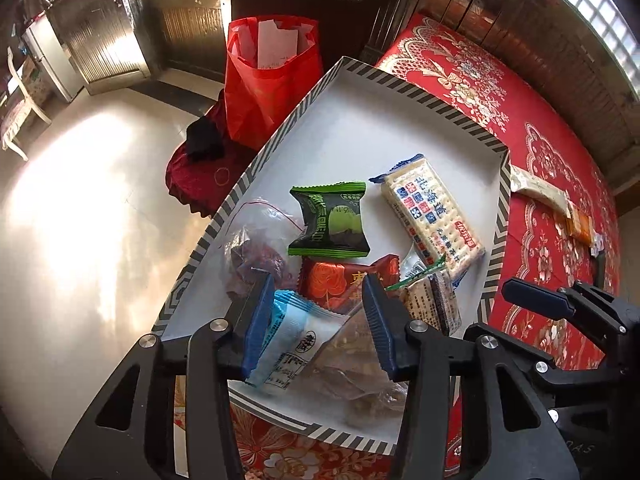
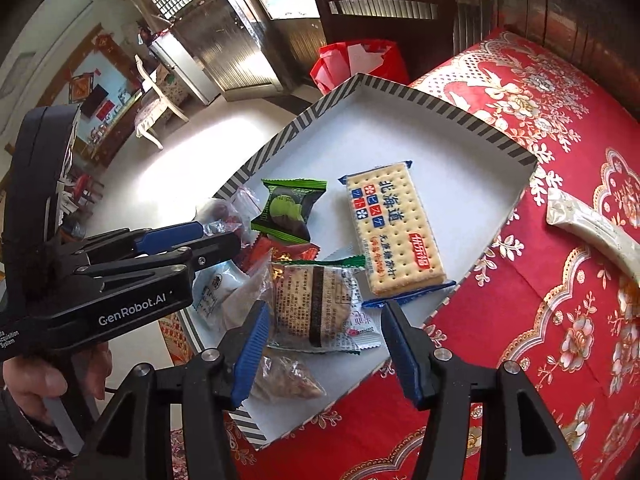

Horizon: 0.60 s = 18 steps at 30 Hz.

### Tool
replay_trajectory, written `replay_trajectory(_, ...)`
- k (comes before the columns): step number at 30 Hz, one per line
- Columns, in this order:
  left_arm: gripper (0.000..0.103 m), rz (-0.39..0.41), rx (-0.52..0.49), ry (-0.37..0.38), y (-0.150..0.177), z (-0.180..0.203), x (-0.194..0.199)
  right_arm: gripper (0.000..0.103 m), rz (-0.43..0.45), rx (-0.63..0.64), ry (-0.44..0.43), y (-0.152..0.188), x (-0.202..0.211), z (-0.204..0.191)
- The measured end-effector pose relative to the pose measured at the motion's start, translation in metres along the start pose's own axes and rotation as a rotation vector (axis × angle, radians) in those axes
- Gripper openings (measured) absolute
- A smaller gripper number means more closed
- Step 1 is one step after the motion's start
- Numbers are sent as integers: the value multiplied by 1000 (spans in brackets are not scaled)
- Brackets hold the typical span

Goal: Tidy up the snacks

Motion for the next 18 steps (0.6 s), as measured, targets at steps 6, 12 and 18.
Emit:
replay_trajectory(6, 45, -1, -34, 17, -4, 17, 1, 56, 4, -28, 21, 7, 7, 15)
replay_trajectory(12, 45, -5, -80, 32, -8, 38, 0, 56, 10, -82, 36, 18, 16, 38)
replay_trajectory(18, 45, -9, -126, 53, -11, 62, -1, 56, 31, -132, 60, 29, 29, 58)
Point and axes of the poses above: each gripper's, at about its wrist camera, not at the fingertips, and x roughly against the way its jaws point, z to its right, y to its underside, the point moved 2 cm from there along -x, roughly the way its jaws point, and after that the axes turned 4 degrees about -y, right-handed, at the moved point
